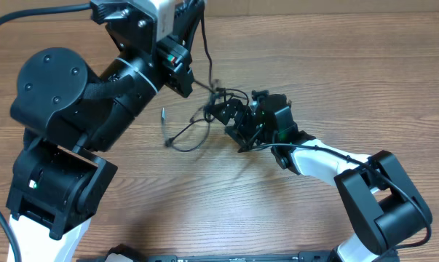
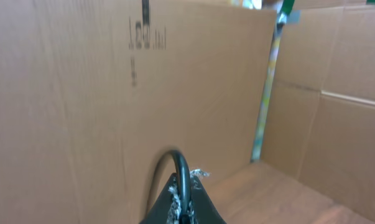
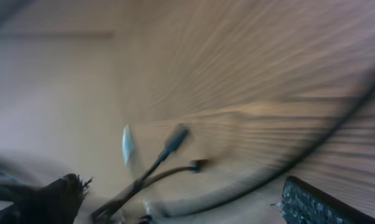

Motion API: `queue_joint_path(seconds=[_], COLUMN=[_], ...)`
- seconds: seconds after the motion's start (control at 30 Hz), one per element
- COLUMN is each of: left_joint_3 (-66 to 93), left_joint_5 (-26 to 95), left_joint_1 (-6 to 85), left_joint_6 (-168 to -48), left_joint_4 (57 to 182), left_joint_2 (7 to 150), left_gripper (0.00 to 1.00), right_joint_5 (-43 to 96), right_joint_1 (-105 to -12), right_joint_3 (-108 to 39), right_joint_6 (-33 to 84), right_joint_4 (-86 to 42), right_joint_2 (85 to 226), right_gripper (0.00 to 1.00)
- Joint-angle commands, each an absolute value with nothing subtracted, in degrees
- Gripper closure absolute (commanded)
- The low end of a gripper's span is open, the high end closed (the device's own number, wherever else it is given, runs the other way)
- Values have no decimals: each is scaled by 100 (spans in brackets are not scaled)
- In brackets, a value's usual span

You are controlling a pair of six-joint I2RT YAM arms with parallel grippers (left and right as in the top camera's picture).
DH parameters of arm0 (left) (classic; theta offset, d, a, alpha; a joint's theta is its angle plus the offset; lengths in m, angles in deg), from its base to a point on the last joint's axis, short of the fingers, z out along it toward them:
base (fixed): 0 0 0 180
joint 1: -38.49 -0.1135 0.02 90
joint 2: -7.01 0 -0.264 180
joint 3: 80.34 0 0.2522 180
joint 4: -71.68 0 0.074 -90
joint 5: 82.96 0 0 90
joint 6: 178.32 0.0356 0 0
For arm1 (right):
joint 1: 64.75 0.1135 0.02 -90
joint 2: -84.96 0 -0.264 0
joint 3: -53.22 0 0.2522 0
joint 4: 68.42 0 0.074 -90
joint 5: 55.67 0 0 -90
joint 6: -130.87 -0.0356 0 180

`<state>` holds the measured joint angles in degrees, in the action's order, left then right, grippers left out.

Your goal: Untangle cables

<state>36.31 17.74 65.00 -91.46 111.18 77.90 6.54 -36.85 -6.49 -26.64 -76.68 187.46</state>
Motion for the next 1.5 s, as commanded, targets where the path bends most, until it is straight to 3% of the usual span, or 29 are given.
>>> queue_joint_path(seconds=[0.0, 0.7, 1.07, 1.47], left_joint_3=[3714, 3714, 3714, 3714], left_joint_5=[1747, 182, 130, 43], left_joint_1=[6475, 6475, 6478, 6475], left_joint_6=[-9268, -9264, -9377, -9478], left_joint_4=[10803, 10051, 9201, 7926], left_joint_2=[7613, 7206, 7161, 7161], left_gripper=[96, 96, 96, 96], right_joint_5=[1769, 2418, 628, 844], right_joint_1=[-3668, -3674, -3668, -3657], right_joint_3=[-629, -629, -629, -629], right_joint_6=[-2661, -2465, -1005, -983], right_joint_4=[-7248, -6601, -7707, -7583], right_joint_2=[18752, 18752, 18752, 18752], right_gripper=[0, 0, 0, 0])
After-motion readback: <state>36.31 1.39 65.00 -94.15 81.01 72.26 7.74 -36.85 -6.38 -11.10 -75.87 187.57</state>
